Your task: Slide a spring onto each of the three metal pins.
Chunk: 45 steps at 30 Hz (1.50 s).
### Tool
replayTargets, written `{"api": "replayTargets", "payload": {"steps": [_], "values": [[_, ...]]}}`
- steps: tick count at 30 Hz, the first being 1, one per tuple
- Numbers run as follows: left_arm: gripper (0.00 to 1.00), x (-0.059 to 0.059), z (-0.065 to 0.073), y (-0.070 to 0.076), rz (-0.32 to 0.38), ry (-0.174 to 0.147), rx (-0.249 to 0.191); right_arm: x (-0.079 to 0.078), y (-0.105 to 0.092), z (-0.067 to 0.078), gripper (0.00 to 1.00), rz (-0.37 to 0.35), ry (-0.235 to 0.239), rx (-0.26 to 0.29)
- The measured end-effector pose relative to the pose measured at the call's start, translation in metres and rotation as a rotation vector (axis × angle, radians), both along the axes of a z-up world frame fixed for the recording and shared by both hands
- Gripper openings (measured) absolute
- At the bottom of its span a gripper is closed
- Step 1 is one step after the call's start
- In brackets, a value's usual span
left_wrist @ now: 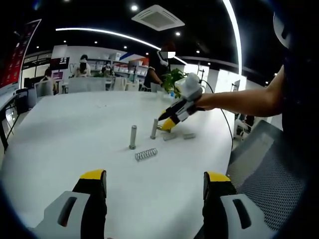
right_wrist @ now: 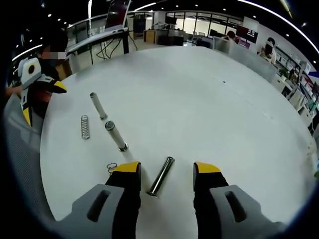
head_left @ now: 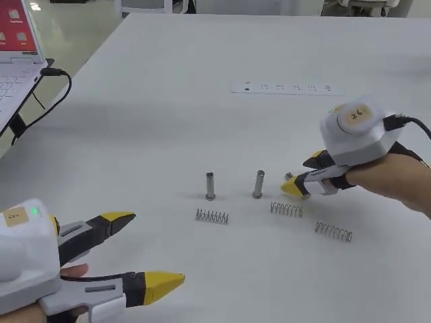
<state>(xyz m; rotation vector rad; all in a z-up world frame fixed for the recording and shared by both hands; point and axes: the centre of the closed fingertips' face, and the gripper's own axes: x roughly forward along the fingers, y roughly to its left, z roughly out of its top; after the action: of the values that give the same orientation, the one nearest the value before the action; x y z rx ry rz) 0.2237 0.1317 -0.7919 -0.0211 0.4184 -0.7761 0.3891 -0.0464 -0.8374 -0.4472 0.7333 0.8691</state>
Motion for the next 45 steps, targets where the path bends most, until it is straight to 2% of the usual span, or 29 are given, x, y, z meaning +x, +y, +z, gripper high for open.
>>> {"api": "replayTargets", "payload": {"steps": [6,13,35,45], "values": [[0.76,0.0,0.0,0.0,-0.001,-0.001,0.001,0.0,0.004,-0.003,0.31,-0.014,0.021,-0.004],[0.76,0.002,0.001,0.001,0.002,-0.004,-0.001,0.002,0.007,-0.007,0.24,-0.045,0.049,-0.019],[0.76,0.003,0.0,0.002,0.004,-0.004,-0.005,0.006,0.006,-0.014,0.14,-0.112,0.091,-0.066],[0.76,0.004,0.0,0.003,0.007,-0.004,-0.01,0.006,0.008,-0.015,0.09,-0.142,0.109,-0.064]]}}
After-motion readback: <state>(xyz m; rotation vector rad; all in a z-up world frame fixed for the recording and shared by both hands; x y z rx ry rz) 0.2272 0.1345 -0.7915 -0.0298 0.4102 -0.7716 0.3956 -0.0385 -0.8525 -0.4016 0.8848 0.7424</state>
